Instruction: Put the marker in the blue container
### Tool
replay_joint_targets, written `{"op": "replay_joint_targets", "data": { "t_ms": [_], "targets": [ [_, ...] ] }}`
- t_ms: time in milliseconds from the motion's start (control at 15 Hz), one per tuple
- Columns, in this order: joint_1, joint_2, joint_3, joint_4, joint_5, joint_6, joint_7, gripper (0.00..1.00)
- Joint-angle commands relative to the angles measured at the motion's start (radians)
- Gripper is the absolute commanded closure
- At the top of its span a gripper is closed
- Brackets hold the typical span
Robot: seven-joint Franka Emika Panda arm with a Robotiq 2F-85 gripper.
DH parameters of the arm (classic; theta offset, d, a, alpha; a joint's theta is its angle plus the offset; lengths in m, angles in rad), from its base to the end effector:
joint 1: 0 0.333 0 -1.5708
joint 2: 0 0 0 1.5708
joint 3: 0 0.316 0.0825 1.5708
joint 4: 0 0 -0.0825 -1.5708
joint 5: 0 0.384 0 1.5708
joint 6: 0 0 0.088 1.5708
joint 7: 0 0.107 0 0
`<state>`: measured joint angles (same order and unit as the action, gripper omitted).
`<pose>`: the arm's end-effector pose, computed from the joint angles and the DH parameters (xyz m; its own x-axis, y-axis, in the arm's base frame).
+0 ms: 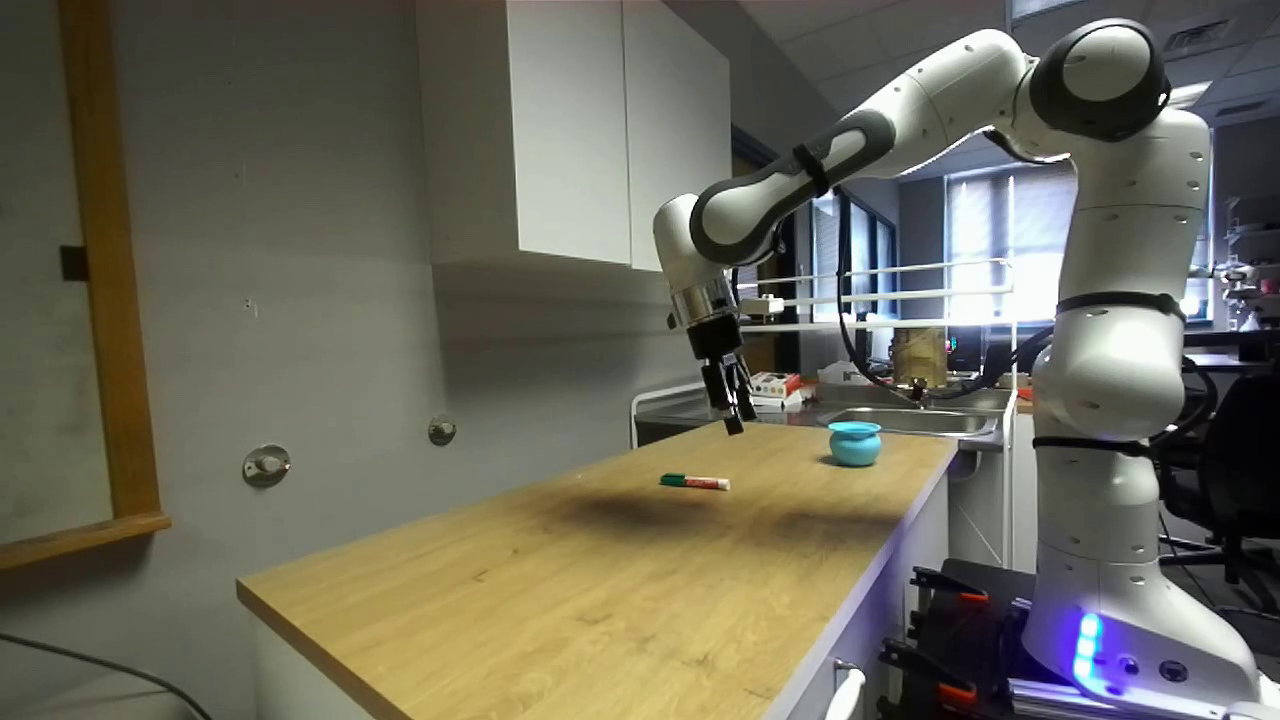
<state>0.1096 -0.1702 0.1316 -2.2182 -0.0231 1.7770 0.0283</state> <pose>0.4498 0.1099 0.4280 0.9426 0.1996 -0.2679 0.2206 -0.9741 0.0503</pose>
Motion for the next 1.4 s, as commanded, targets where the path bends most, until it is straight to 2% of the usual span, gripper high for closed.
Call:
{"op": "replay_joint_targets", "data": {
  "t_ms": [0,533,867,1333],
  "targets": [
    [0.003,0.001,-0.003,0.002,0.0,-0.002,0.001,0.0],
    [-0.012,0.025,-0.019,0.02,-0.01,0.022,-0.002,0.0],
    [-0.035,0.05,-0.046,0.041,-0.019,0.082,-0.03,0.0],
    [-0.068,0.153,-0.09,0.118,-0.051,0.165,-0.137,0.0]
  ]
}}
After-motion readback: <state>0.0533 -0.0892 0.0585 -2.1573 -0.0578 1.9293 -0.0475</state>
